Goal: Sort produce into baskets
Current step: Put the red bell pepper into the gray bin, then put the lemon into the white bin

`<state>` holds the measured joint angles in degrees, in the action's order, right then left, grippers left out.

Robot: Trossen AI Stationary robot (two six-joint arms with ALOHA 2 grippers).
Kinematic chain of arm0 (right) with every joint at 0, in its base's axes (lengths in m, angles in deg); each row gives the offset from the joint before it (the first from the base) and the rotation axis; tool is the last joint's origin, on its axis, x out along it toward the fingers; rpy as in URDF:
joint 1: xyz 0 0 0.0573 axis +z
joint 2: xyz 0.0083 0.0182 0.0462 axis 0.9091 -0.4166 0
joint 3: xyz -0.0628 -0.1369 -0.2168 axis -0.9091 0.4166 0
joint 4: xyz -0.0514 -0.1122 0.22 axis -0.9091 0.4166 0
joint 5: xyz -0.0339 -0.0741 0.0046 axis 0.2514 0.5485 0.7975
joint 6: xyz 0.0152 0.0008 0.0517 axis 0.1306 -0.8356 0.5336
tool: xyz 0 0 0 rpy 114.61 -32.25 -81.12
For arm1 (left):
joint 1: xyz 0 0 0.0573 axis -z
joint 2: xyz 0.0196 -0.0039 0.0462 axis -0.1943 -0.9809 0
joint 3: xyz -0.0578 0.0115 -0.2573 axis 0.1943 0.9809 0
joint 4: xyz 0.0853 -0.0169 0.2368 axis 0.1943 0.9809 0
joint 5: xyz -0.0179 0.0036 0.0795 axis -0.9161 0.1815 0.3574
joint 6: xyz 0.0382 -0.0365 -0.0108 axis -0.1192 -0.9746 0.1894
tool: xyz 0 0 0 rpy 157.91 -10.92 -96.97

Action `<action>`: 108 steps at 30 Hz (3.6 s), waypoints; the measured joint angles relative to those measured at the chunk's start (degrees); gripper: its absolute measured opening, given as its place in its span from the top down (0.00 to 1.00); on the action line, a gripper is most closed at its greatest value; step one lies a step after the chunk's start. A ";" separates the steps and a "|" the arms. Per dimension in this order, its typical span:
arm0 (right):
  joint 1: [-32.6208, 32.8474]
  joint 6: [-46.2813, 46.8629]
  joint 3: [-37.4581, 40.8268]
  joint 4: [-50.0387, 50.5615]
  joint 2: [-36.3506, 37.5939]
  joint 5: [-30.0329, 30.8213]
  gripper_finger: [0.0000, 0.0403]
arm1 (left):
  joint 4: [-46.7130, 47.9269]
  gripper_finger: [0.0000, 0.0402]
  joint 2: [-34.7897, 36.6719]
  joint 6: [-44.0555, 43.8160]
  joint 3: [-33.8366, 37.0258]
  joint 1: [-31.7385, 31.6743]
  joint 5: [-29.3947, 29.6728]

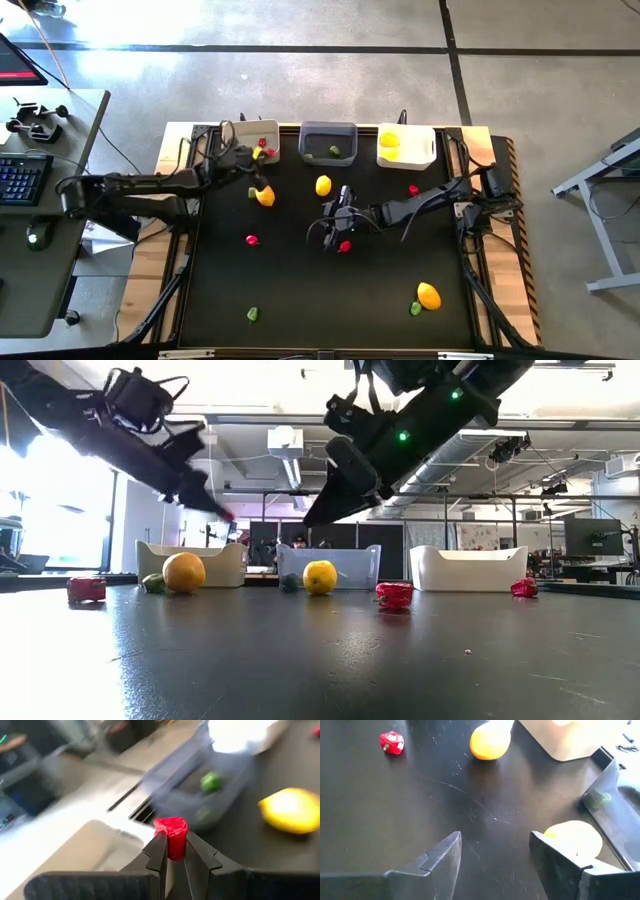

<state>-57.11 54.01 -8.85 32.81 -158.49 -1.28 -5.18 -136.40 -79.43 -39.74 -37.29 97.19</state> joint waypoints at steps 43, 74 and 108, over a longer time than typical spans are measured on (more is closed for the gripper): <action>-0.60 5.47 0.00 -1.60 -0.17 -0.05 0.44 | -4.49 0.58 1.12 0.33 4.17 -5.22 -11.51; -4.47 2.89 -26.96 -13.96 -25.31 -1.62 0.23 | -11.76 0.75 19.51 -1.03 14.23 -1.53 -18.45; -9.66 4.39 -46.18 -10.47 -43.10 0.63 0.24 | -10.39 0.75 19.51 -0.64 14.21 -1.52 -18.29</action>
<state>-66.76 58.41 -55.04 22.35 -201.59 -0.65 -15.56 -116.89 -80.07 -25.53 -38.81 78.90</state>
